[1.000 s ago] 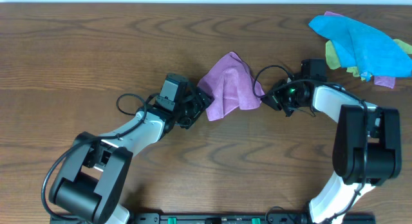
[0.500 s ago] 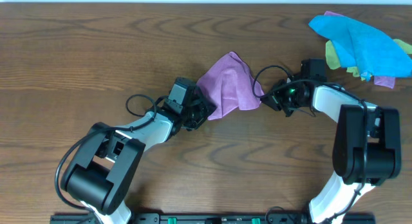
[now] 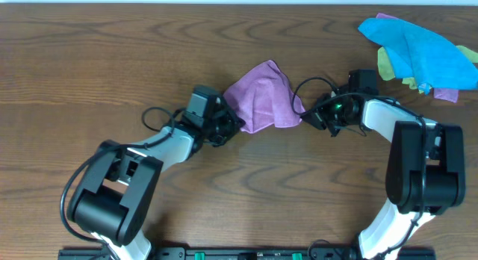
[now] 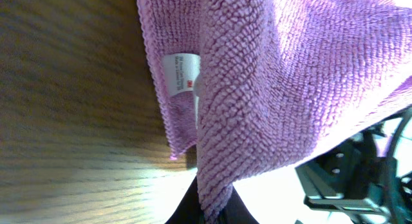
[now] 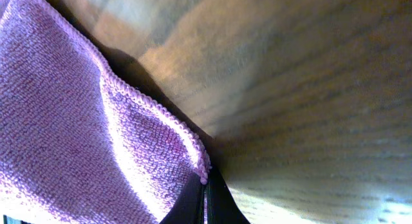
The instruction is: Fold the cloth
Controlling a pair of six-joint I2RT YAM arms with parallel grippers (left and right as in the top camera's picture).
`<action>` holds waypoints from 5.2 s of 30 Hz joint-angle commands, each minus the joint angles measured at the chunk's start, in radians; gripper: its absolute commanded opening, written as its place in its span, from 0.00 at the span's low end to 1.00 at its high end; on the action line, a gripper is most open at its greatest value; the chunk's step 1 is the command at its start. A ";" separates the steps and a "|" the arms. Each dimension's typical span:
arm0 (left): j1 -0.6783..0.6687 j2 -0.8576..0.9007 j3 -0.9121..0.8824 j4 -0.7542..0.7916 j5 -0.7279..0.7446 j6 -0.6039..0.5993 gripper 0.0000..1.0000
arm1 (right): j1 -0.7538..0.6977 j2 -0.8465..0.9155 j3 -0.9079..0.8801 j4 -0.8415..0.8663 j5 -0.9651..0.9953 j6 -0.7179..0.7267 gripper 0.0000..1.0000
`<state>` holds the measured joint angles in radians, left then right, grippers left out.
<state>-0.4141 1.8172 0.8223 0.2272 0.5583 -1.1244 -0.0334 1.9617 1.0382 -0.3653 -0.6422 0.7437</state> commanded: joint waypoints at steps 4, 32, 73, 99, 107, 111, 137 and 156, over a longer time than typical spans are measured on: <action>0.071 -0.066 0.005 -0.062 0.148 0.086 0.06 | 0.006 -0.025 -0.036 -0.059 0.055 -0.062 0.01; 0.109 -0.352 0.005 -0.610 0.326 0.387 0.06 | 0.008 -0.576 -0.036 -0.564 0.146 -0.272 0.01; 0.257 -0.454 0.097 -0.605 0.168 0.473 0.06 | 0.008 -0.756 -0.036 -0.404 0.189 -0.285 0.01; 0.265 -0.013 0.455 -0.545 0.027 0.615 0.06 | 0.132 -0.576 -0.036 -0.219 0.251 -0.243 0.01; 0.265 -0.013 0.479 -0.489 0.013 0.606 0.06 | 0.179 -0.576 -0.036 -0.142 0.276 -0.204 0.01; 0.265 -0.015 0.528 -0.608 0.025 0.625 0.06 | 0.179 -0.579 -0.036 -0.161 0.222 -0.198 0.01; 0.243 -0.146 0.546 -1.015 -0.133 0.765 0.06 | 0.264 -0.646 -0.036 -0.392 0.396 -0.229 0.01; 0.242 0.079 0.542 -0.647 -0.170 0.734 0.06 | 0.263 -0.473 -0.036 -0.121 0.529 -0.267 0.01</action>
<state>-0.1703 1.8984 1.3655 -0.4477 0.4061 -0.3706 0.2222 1.4872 1.0019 -0.5087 -0.1780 0.5034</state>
